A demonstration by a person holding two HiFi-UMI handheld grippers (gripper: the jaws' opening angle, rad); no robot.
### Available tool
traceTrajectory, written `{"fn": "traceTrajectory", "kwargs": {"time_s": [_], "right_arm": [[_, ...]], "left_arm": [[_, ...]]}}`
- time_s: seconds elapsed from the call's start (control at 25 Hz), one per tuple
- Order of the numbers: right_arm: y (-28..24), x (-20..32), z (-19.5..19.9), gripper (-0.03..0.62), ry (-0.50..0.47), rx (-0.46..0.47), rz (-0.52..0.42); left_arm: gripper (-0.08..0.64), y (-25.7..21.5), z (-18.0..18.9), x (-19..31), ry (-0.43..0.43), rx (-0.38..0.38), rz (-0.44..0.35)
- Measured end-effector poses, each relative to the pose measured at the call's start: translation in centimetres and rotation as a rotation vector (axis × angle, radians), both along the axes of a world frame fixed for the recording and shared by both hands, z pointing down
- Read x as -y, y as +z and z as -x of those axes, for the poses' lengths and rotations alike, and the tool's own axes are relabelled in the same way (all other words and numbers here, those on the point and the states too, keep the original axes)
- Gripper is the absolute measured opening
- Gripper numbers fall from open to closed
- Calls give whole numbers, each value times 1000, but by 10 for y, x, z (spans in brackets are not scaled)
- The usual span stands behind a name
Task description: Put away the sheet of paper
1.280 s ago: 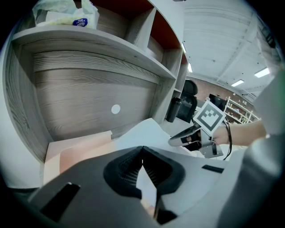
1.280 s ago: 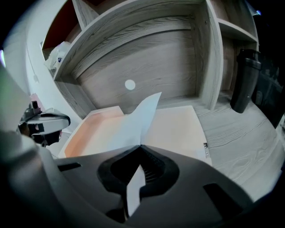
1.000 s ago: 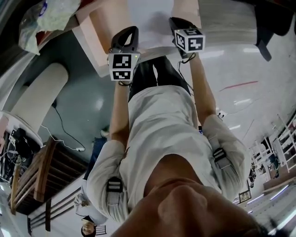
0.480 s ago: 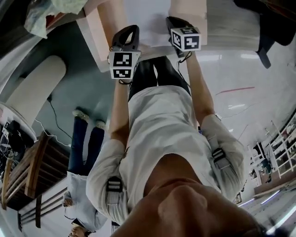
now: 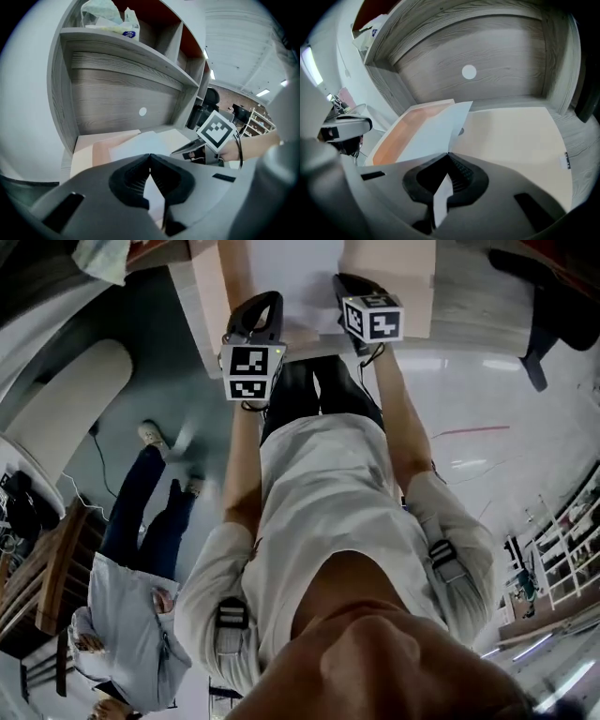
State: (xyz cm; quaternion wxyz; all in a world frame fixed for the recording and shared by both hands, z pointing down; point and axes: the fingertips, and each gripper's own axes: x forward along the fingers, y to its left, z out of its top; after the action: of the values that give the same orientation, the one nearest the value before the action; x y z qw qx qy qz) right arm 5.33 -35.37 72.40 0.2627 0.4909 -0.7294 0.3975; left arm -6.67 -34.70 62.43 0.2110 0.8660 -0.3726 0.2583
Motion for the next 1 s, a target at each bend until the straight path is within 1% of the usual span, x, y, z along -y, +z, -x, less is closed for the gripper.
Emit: {"fn": "traceTrajectory", "kwargs": {"time_s": [0.2, 0.44, 0.64, 1.0], "right_arm": [[2, 4, 15, 21, -12, -3, -2], [3, 12, 25, 21, -1, -4, -2], [4, 16, 31, 20, 32, 12, -5], [13, 17, 48, 21, 47, 50, 22]], "left_arm": [[21, 3, 14, -1, -19, -1, 3], [21, 2, 25, 2, -32, -2, -1], [21, 3, 31, 2, -36, -3, 2], [21, 6, 38, 3, -47, -2, 7]]}}
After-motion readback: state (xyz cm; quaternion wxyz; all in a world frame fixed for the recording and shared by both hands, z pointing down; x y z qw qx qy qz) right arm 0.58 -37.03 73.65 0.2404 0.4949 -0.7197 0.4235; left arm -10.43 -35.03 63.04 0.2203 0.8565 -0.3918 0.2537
